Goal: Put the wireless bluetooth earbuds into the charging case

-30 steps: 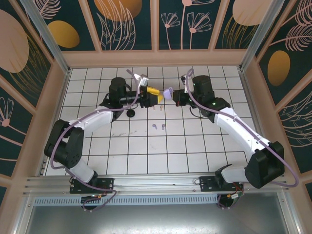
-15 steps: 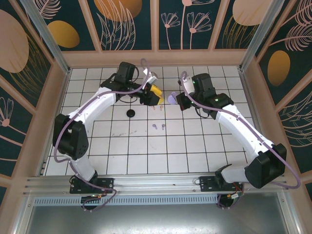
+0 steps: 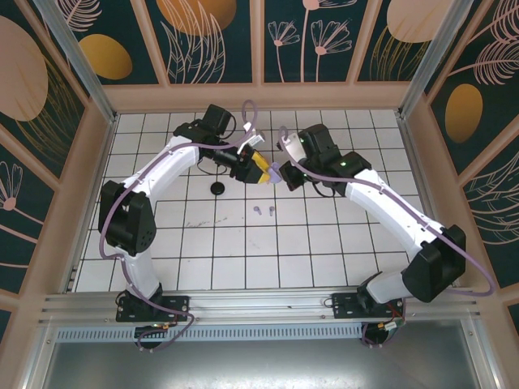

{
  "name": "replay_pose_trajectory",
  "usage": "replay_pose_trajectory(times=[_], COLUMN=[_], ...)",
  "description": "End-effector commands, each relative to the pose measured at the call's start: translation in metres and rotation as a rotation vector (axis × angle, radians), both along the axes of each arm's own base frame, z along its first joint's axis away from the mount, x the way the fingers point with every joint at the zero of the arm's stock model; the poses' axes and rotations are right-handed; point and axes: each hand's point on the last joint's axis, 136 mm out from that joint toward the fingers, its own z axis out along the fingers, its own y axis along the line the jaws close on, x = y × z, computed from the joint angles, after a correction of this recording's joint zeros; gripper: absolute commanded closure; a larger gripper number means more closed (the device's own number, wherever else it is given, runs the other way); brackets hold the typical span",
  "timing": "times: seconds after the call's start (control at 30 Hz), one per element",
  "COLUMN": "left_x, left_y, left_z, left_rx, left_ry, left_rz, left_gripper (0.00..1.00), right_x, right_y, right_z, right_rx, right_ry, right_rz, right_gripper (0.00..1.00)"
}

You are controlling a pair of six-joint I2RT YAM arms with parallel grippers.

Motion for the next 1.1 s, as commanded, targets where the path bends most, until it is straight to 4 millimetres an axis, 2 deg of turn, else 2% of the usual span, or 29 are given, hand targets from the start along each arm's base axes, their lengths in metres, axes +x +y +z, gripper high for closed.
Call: replay_pose_trajectory(times=[0.0,0.83,1.07], left_x=[-0.005,-0.006,-0.004], left_y=[0.0,-0.003,-0.005], left_z=[0.002,0.0,0.0], left_rx=[-0.028,-0.058,-0.068], left_ry=[0.014,0.032,0.033], left_rz=[-0.041,-0.068,-0.064], left_gripper=[0.42,0.48,0.56], right_x=[0.002,0.001,-0.001], right_y=[0.006,0.029,0.033], right_z=[0.013,0.014,0.014], right_rx=[-0.008,0.022,0.028], right_ry=[-0.034,-0.022,-0.018], right_rz=[0.011,0.051,0.06], right_gripper=[1.0,1.0,1.0])
